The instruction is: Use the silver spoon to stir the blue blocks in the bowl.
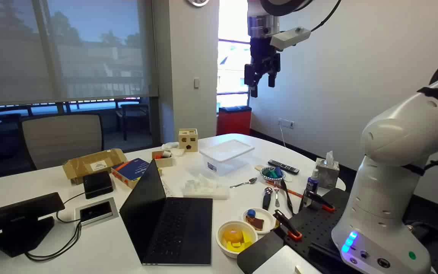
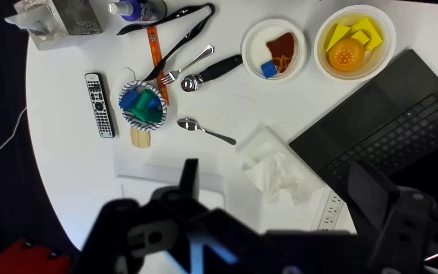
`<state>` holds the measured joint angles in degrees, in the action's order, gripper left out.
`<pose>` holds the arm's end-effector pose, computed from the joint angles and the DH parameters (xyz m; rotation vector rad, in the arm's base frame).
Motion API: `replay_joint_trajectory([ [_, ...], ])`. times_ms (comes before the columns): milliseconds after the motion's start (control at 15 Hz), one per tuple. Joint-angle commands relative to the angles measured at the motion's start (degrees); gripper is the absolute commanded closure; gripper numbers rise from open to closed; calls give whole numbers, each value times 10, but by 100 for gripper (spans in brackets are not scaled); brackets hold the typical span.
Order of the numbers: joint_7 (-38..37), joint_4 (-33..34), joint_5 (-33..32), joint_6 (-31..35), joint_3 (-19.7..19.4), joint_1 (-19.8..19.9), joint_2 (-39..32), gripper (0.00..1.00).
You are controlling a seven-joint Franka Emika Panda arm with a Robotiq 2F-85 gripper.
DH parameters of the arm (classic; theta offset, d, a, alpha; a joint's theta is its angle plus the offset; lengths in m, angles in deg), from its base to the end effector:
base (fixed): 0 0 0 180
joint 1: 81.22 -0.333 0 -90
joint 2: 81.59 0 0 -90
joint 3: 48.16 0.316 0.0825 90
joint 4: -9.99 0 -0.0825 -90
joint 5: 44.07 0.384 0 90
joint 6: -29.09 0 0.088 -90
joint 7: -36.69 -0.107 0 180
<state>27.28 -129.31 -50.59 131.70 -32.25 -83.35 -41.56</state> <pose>0.3326 0.1135 0.5382 2.8589 0.1633 0.1383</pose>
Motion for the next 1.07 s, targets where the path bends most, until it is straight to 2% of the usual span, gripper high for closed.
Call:
replay_joint_trajectory([
  [0, -9, 2, -9, -3, -12, -17, -4, 0],
  [267, -61, -37, 8, 157, -57, 28, -92, 0],
  [467, -115, -63, -5, 315, -82, 67, -175, 0],
  [667, -184, -67, -29, 473, -91, 116, -288, 0],
  [867, -294, -47, -90, 611, -102, 155, -412, 0],
  [933, -346, -38, -128, 650, -95, 181, -452, 0],
  [1000, -389, -28, -164, 674, -109, 190, -485, 0],
])
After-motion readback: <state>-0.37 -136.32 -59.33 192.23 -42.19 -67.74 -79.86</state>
